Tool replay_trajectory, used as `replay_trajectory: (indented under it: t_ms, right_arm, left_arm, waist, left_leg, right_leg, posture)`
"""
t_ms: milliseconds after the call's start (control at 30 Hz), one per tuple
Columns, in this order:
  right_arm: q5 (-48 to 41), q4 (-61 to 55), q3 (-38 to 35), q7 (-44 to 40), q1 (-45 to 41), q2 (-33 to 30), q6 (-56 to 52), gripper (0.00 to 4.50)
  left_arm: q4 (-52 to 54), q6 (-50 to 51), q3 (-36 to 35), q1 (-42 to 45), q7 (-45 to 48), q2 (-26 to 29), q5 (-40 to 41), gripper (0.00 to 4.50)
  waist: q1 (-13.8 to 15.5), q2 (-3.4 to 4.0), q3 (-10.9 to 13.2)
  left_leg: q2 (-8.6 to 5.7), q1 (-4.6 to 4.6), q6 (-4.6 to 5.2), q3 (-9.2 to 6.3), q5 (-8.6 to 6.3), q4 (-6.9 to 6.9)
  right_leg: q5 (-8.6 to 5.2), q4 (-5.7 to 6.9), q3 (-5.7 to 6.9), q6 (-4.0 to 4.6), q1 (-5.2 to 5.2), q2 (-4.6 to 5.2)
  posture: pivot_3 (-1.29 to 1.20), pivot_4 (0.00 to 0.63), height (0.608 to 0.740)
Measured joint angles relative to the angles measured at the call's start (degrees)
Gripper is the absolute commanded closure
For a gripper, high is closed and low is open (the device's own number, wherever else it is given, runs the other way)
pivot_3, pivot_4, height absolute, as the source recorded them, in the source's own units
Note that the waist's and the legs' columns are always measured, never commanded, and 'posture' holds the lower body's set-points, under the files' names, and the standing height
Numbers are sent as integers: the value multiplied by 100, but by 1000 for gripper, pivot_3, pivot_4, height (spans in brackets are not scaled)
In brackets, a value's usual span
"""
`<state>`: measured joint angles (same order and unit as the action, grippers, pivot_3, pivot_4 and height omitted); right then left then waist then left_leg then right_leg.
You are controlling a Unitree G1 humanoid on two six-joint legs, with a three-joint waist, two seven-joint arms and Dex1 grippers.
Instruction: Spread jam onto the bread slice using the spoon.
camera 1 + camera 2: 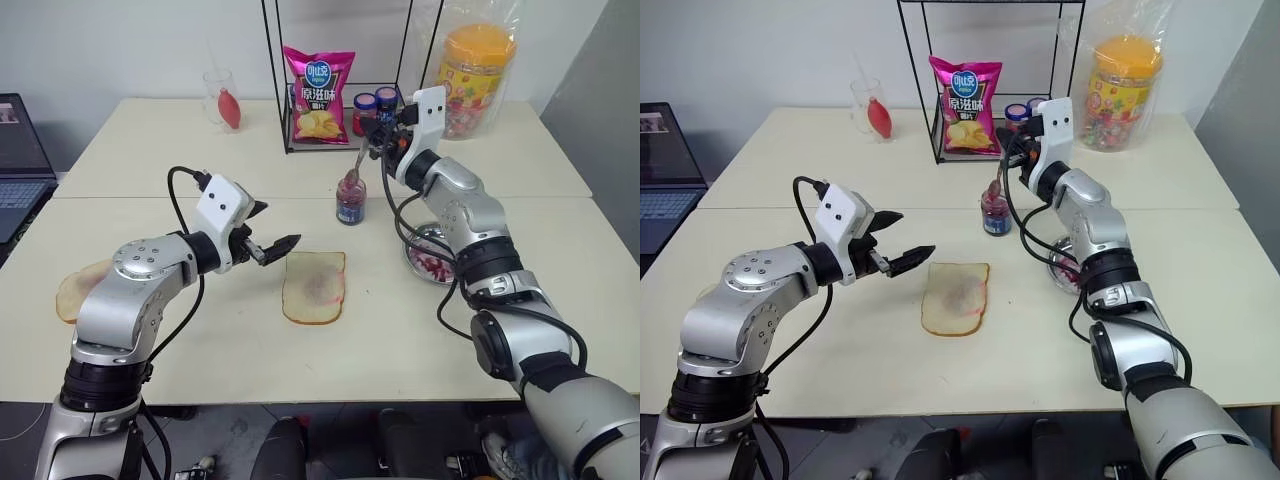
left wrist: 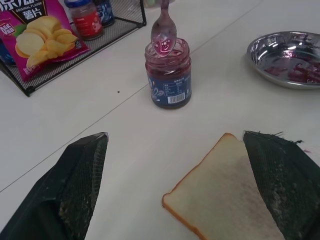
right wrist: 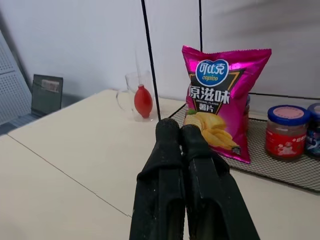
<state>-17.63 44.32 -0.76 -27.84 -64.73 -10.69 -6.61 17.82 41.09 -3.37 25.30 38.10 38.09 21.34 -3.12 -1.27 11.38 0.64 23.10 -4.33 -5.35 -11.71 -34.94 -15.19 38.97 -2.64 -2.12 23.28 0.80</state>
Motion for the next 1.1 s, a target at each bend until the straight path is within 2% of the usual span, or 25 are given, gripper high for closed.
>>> replay_trajectory:
  t_ms: [367,633,767,1100]
  right_arm:
    - [592,982,4,-74,-192,198,710,4448]
    - [863,1364,-10,47,-330,334,802,4448]
    - [857,1445,-48,67,-329,469,730,4448]
    - [402,1442,-740,235,-356,618,-115,4448]
  left_arm:
    - [-1,8,0,0,-46,2,18,0]
    - [-35,-19,0,14,-50,3,-4,0]
    - [-34,-19,1,20,-103,-12,-1,0]
    - [-34,-39,59,21,-122,-12,-21,0]
  waist:
    - [-18,0,0]
    - [-19,0,0]
    - [-19,0,0]
    - [-18,0,0]
  left_leg:
    - [1,-1,-1,0,0,0]
    - [1,-2,-1,0,1,1]
    - [1,-2,-1,-1,1,1]
    - [1,-2,-1,0,1,1]
  right_leg:
    - [0,1,-1,1,0,0]
    - [0,1,-1,1,0,0]
    - [0,1,-2,1,0,0]
    - [1,2,-1,2,-1,0]
  posture:
    - [0,150,740]
    - [0,150,740]
    - [0,150,740]
    - [0,150,740]
